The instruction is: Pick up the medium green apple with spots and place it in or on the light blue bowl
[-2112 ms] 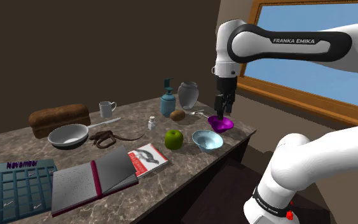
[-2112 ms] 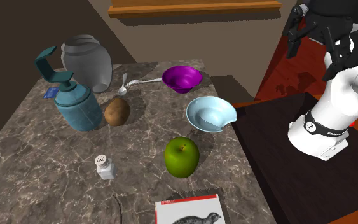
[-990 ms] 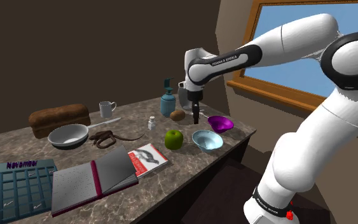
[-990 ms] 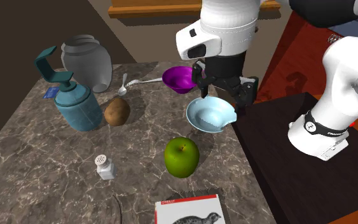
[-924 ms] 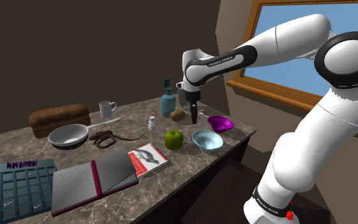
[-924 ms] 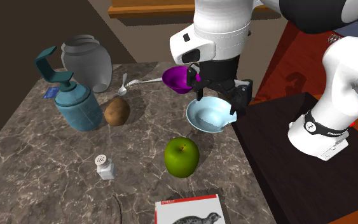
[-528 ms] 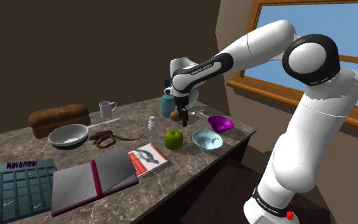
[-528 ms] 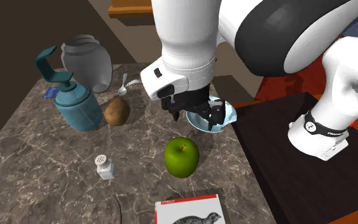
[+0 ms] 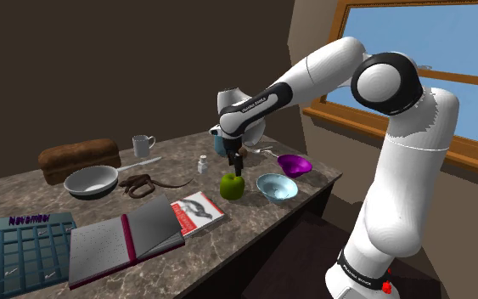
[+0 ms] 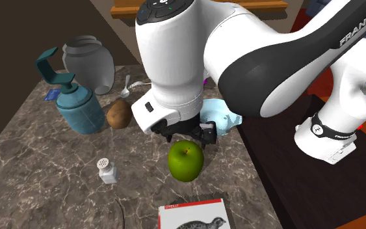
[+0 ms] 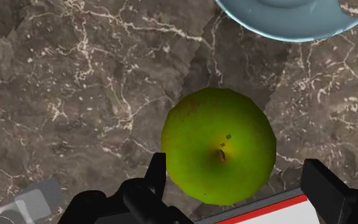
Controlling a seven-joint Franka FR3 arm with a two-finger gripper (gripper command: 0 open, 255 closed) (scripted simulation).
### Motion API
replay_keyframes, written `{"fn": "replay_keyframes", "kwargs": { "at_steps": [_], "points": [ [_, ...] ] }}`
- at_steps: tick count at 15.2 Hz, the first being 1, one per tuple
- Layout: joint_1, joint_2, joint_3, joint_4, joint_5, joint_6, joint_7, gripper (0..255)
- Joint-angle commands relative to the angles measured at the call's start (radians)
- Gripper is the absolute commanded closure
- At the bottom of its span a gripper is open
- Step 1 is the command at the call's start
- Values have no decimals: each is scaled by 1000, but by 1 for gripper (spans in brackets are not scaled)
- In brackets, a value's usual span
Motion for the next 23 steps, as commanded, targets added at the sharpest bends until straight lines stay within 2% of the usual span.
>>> {"fn": "replay_keyframes", "kwargs": {
  "at_steps": [1, 10, 11, 20, 23],
  "points": [
    [-3, 13, -2, -12, 0, 27, -4, 0],
    [-4, 22, -3, -24, 0, 47, -4, 0],
    [-4, 22, -3, -24, 0, 47, -4, 255],
    [-4, 22, -3, -24, 0, 47, -4, 255],
    [-3, 0, -3, -9, -1, 10, -6, 255]
  ]
}}
